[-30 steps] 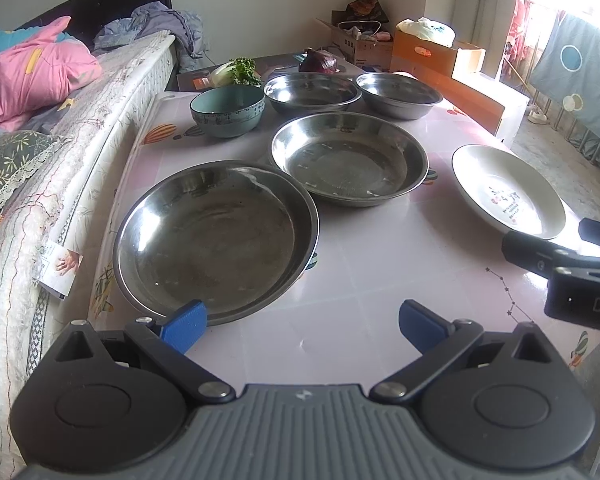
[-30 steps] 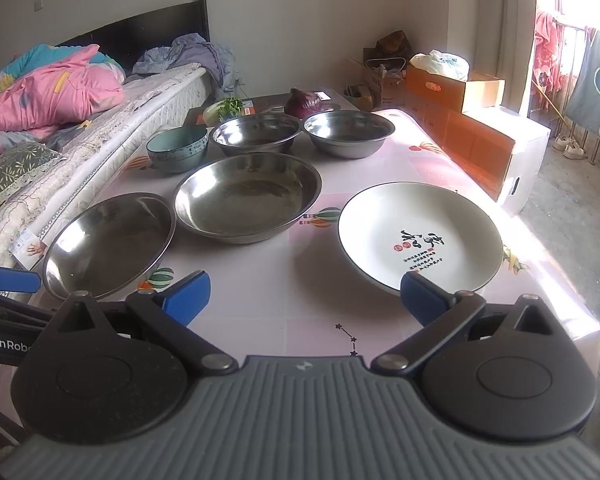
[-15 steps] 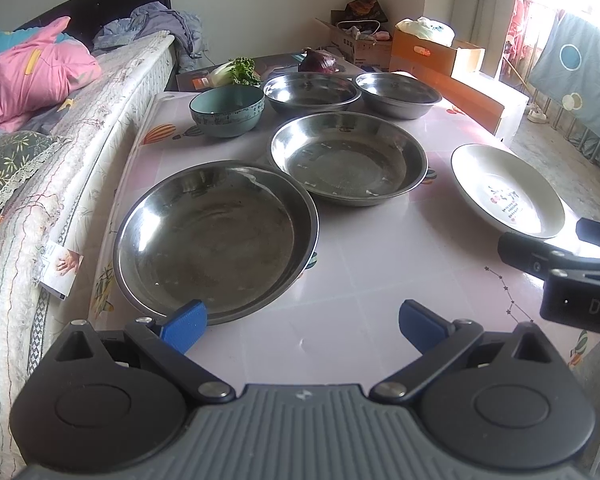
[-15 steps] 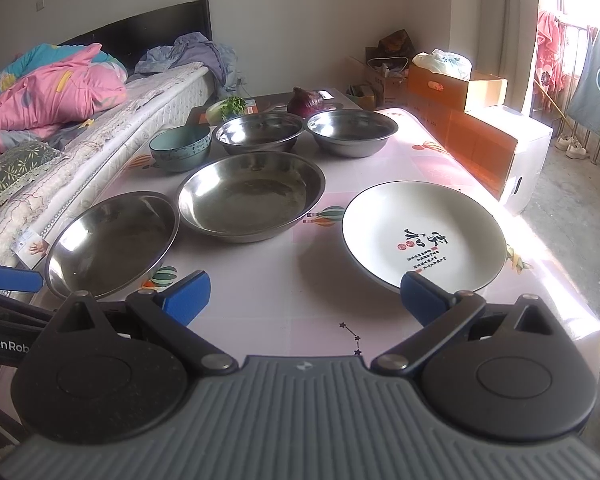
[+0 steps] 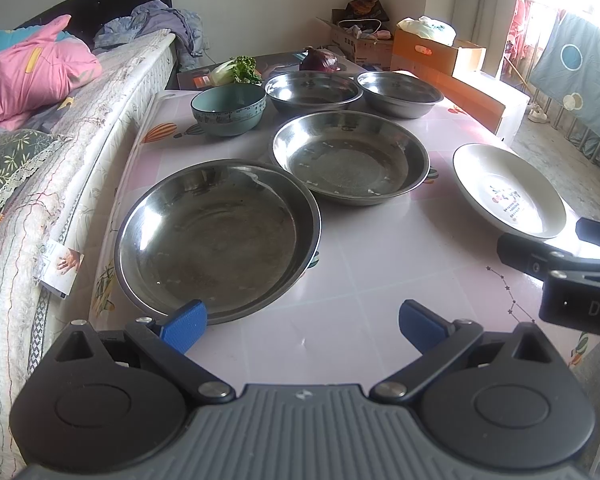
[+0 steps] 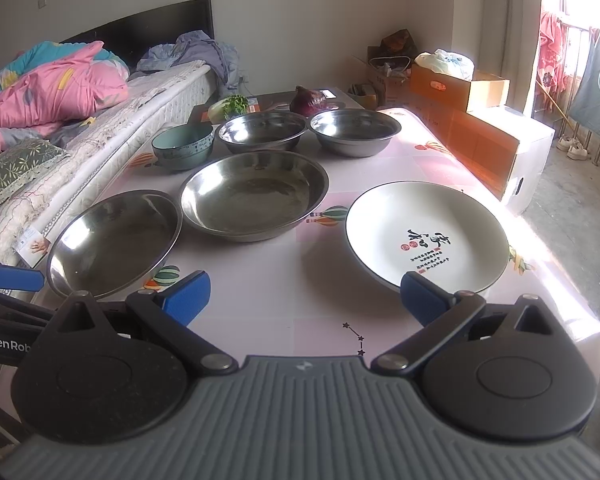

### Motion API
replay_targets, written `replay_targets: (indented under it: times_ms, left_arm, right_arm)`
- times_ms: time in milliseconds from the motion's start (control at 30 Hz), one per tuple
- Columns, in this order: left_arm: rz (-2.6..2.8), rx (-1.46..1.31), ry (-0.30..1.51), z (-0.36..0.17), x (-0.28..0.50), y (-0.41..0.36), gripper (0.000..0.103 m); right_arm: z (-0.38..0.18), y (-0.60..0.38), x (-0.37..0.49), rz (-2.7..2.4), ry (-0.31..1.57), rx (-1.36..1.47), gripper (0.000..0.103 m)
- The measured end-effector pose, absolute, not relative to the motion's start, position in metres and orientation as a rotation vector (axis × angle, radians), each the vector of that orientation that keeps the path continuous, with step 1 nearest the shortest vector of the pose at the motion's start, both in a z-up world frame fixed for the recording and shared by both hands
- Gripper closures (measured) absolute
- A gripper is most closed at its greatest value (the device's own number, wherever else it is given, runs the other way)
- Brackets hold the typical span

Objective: Organize plates and bowls

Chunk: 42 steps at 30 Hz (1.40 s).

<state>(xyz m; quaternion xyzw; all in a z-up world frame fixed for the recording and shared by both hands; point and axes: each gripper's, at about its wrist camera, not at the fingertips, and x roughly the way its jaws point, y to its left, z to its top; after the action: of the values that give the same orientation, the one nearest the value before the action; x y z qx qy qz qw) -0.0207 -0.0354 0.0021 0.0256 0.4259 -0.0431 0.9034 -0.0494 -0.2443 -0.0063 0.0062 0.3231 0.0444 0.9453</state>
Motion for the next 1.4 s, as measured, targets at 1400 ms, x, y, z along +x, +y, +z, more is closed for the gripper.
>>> replay_targets:
  times_ms: [1400]
  left_arm:
    - [0.013, -0.005, 0.767, 0.061, 0.088, 0.040, 0.000]
  right_arm:
    - [0.056, -0.241, 0.025, 0.241, 0.531, -0.111, 0.001]
